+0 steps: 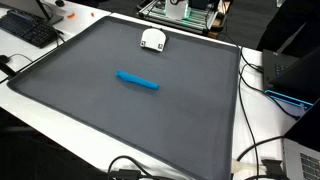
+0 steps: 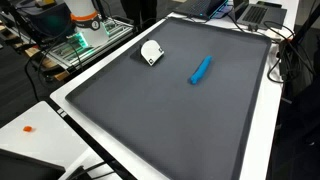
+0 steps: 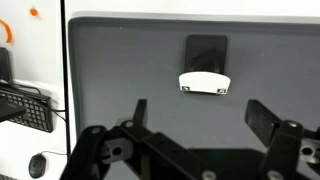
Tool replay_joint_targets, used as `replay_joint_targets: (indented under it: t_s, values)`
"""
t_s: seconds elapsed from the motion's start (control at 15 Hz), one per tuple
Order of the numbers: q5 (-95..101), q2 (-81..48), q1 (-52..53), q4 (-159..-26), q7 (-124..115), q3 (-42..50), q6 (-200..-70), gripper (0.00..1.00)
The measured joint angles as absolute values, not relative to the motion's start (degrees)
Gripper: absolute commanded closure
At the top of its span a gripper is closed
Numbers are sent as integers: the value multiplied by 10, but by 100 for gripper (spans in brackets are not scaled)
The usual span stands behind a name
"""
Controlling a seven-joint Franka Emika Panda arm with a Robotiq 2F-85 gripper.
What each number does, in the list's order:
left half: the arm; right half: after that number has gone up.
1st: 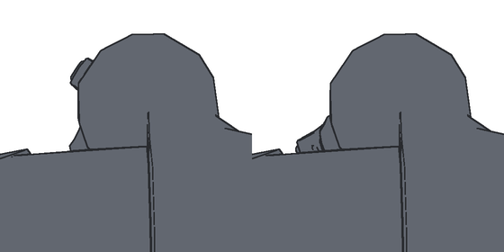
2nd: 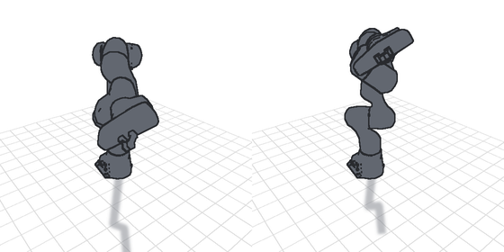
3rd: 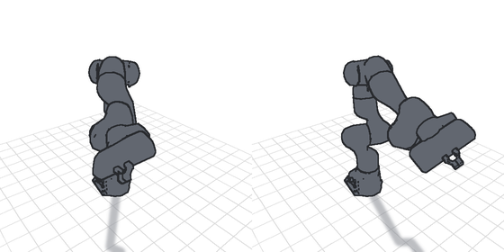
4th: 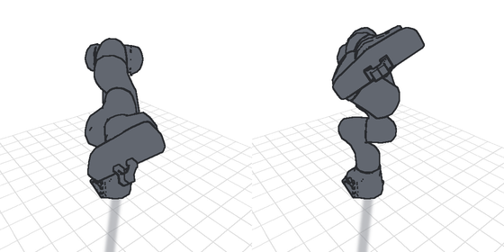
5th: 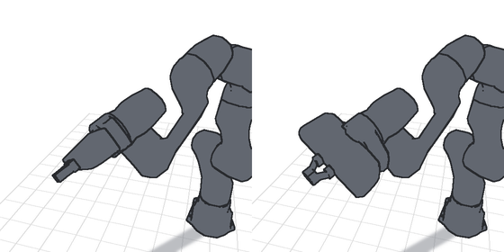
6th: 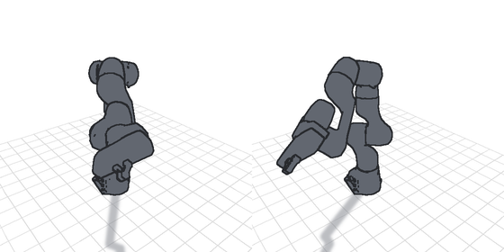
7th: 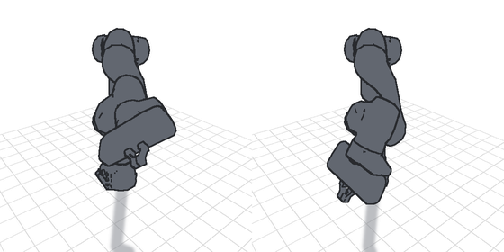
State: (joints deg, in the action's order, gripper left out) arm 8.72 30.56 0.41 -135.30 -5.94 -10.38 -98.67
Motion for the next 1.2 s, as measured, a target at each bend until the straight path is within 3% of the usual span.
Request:
replay_joint_targets:
  t_s: [0.8,1.2]
  values:
    - [-11,288,7,-1371,-211,-99,-1017,0]
    - [-97,255,6,-1440,-352,-103,-1141,0]
